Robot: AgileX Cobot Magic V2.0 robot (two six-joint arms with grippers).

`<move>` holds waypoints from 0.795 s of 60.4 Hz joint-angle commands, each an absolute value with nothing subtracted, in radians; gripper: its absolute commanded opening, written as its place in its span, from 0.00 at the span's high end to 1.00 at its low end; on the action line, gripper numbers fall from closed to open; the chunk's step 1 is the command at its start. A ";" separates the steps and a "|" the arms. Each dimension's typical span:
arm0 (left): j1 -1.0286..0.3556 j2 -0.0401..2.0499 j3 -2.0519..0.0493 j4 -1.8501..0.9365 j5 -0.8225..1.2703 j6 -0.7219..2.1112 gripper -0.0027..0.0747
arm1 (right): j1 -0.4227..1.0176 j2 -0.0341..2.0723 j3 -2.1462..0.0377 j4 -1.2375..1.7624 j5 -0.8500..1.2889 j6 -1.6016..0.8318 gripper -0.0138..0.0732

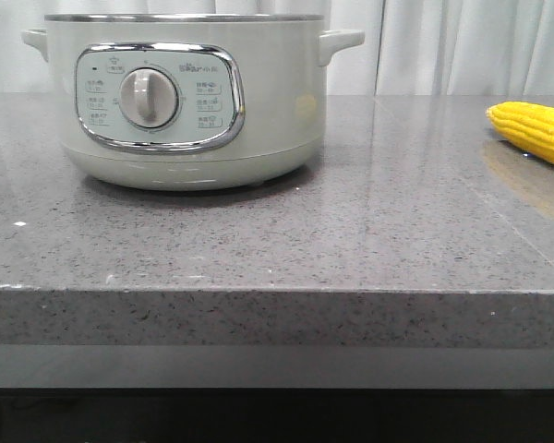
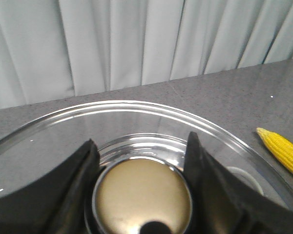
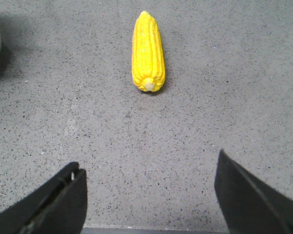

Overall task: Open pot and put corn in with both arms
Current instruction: 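Lift the glass lid off the cooker with the left gripper, then lower the right gripper onto the yellow corn cob and grasp it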

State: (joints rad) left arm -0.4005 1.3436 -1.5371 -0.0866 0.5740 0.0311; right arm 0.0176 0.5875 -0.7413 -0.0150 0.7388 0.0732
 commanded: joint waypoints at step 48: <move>-0.252 0.771 -1.010 -0.081 0.471 0.023 0.63 | 0.014 0.673 -0.792 -0.024 0.676 0.071 0.20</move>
